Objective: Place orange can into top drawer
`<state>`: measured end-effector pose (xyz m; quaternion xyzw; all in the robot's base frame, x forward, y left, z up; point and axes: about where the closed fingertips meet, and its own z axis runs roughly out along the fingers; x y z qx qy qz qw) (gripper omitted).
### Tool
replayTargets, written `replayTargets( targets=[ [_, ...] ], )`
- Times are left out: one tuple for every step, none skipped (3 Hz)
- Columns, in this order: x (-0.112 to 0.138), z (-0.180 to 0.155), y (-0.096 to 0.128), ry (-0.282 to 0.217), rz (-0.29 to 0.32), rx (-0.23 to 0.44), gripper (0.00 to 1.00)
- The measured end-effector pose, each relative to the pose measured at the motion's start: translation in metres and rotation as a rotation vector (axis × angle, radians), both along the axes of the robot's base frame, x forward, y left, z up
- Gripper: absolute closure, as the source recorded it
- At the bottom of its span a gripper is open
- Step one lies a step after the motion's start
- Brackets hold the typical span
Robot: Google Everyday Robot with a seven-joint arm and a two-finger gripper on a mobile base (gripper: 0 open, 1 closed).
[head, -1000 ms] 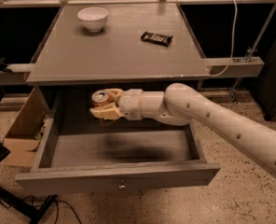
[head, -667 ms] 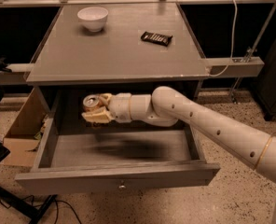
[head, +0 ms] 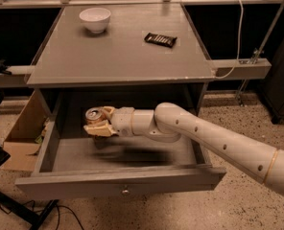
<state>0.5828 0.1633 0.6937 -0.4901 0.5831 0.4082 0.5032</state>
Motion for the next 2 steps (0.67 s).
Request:
replayTargets(
  targets=[
    [-0.0003,-0.0031,0.0003,0.002,-0.011,-0.004,0.84],
    [-0.0003,-0.0031,0.0004,0.002,-0.011,-0.004,0.59]
  ],
)
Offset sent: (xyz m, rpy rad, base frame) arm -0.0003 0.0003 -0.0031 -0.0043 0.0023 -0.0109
